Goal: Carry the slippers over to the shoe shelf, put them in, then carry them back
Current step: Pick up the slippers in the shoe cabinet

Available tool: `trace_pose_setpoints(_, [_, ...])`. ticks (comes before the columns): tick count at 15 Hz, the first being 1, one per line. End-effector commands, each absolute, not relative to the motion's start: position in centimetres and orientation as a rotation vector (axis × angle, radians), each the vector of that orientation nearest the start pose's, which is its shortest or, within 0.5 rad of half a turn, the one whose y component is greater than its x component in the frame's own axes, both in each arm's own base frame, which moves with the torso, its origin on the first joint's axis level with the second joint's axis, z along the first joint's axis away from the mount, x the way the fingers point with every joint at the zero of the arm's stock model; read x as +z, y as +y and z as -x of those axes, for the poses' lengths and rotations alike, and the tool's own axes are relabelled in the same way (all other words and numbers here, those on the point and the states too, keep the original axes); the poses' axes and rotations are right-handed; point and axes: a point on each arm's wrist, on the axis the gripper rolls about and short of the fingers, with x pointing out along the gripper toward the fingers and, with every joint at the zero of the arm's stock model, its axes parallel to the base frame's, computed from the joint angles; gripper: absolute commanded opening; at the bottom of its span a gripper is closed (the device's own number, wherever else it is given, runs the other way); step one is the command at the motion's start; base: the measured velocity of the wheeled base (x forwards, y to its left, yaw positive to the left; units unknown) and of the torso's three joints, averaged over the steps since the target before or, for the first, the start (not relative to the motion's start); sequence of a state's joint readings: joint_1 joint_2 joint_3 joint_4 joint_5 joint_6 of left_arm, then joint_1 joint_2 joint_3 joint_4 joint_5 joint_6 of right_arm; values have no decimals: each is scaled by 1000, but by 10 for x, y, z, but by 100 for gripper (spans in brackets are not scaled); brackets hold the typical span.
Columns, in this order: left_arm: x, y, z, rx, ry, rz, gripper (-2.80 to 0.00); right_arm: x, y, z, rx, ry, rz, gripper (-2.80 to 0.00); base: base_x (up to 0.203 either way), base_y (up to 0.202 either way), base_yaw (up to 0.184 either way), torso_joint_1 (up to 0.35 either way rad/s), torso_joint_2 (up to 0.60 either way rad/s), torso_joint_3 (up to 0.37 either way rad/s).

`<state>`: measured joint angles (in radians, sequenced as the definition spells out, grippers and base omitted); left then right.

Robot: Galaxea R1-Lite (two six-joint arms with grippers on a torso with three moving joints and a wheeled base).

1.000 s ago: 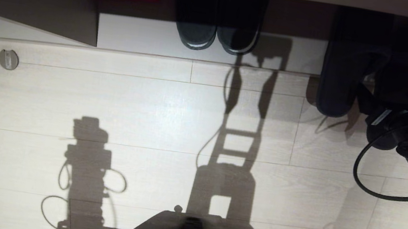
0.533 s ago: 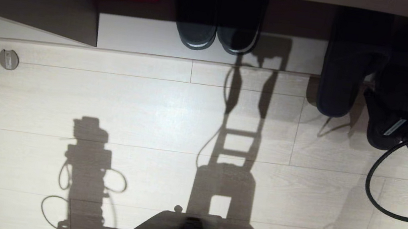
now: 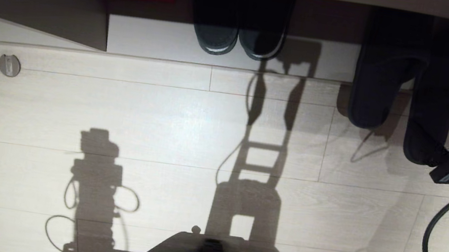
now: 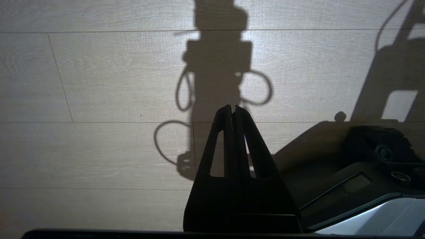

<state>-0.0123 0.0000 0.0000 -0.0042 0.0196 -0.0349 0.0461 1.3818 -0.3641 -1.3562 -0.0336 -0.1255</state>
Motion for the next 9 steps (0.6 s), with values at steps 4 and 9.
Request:
trace_pose_setpoints(4, [76,1,23,8,-5,35,-280,218,13,-154,23,-369,135,0,0,0,0,0,0,0])
trace_pose_setpoints(9, [76,1,23,8,-5,35,-280,201,11,-107,38,-368,147,0,0,0,0,0,0,0])
